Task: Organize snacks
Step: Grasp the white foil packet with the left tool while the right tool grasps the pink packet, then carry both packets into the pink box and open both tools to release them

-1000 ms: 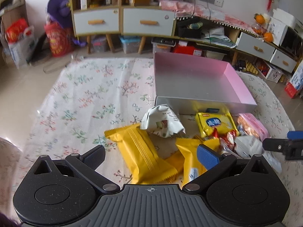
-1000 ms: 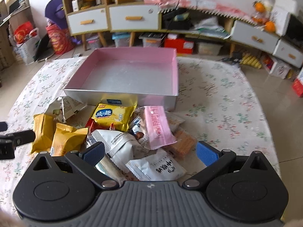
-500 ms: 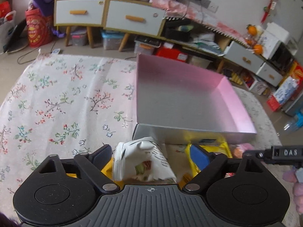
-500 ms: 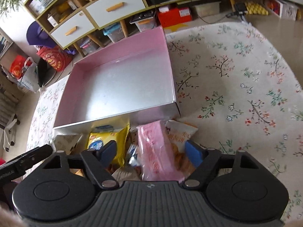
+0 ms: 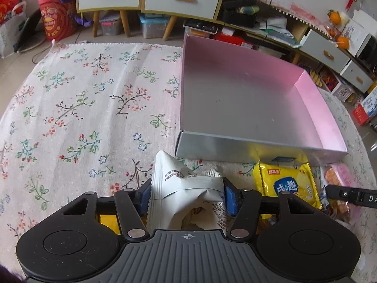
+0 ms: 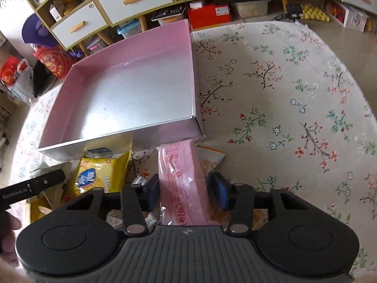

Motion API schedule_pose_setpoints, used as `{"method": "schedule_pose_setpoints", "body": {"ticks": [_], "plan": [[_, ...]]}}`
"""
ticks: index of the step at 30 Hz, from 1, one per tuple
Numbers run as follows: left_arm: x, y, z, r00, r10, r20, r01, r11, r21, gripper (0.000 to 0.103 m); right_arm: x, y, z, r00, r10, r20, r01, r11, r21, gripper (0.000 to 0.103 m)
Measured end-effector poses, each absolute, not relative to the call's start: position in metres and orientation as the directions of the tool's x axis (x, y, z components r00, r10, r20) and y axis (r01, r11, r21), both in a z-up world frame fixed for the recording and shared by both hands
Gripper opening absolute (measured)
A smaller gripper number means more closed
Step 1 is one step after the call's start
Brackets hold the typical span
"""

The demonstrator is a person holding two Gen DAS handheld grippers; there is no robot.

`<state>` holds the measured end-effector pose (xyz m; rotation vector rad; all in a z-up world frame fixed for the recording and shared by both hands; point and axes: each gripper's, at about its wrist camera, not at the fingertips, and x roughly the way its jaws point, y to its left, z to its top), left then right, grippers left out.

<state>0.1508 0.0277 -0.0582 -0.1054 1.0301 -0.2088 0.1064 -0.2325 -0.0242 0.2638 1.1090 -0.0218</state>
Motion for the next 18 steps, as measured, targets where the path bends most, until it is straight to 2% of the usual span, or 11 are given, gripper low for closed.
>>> {"method": "schedule_pose_setpoints", "body": {"ticks": [5, 18], "plan": [[0.150, 0.032, -0.053, 0.499, -0.207, -0.841, 0.088, 0.978, -0.188, 0.048, 0.104, -0.233, -0.019, 0.462, 0.093, -0.882, 0.158, 0.970, 0.185, 0.030], [0.138, 0.042, -0.032, 0.538, -0.235, -0.810, 0.084, 0.971, -0.226, 0.047, 0.108, -0.243, 0.004, 0.531, 0.105, -0.841, 0.173, 0.958, 0.229, 0.030]]}}
